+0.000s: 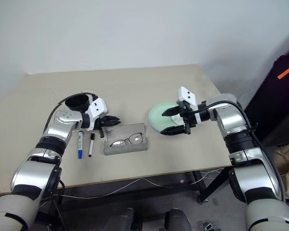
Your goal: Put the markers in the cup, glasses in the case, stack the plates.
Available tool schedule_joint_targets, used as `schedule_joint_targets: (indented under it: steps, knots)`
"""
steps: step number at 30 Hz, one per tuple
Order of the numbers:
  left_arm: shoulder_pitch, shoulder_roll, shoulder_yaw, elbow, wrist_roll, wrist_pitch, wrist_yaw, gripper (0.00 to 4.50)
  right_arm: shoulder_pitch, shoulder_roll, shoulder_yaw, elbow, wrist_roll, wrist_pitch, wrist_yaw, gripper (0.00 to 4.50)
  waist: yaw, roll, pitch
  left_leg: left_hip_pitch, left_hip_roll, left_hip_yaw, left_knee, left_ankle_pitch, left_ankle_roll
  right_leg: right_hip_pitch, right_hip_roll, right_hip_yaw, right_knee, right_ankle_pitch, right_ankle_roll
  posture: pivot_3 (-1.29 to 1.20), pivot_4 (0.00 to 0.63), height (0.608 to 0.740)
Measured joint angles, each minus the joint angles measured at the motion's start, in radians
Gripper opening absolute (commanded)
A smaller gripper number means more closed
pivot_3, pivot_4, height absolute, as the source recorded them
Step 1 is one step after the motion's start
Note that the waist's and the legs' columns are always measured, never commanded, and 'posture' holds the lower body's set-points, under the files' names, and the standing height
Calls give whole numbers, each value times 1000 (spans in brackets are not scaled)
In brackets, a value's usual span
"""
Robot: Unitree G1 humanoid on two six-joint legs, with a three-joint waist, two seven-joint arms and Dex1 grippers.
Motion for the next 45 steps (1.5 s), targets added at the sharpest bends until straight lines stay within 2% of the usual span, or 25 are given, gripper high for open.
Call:
schedule_joint_targets:
  steps: [10,18,22,25,28,33,38,44,45]
  knots:
    - [174,51,-56,-342,-9,121,-181,494,0,6,0,-6,0,0,-1,4500,-2,0,0,0,0,0,0,0,0,0,0,0,0,0,-1,0,0,739]
    - [269,91,-71,-575,-11,222,-218,494,-2,10,0,-5,0,0,-1,4500,-1,1,0,0,1,0,0,0,0,0,0,1,0,0,-2,0,0,739]
    - [286,90,-69,-623,-11,260,-177,494,-3,12,0,-5,0,0,-1,4500,1,1,0,0,0,0,0,0,0,0,-1,0,0,0,-2,0,0,739]
    - [286,89,-68,-659,19,304,-72,494,-3,12,0,-5,0,0,0,4500,0,1,0,0,1,0,0,0,0,0,-1,1,0,0,-1,0,0,739]
    - [280,93,-54,-731,74,488,50,494,-4,14,0,-5,0,0,0,4500,0,1,0,0,1,0,0,0,0,0,0,0,0,0,-1,0,0,739]
    - [283,56,16,-841,70,790,185,494,-4,15,0,-5,0,1,0,4500,-2,0,0,0,0,0,0,0,0,0,0,0,0,0,-1,0,0,739]
    - [299,-25,82,-967,61,1085,359,2109,-7,24,4,-4,0,1,2,4500,-2,0,0,0,0,-1,0,0,0,1,0,0,0,0,-1,0,0,739]
    - [320,-114,120,-1074,80,1298,567,4179,-7,25,8,-2,0,1,11,4500,-1,0,0,0,0,-1,0,0,0,1,0,0,0,0,-1,0,0,739]
    - [321,-123,131,-1083,80,1317,594,4179,-7,26,9,-2,0,1,13,4500,-2,0,0,0,0,-2,0,0,0,1,0,0,0,0,-1,0,0,739]
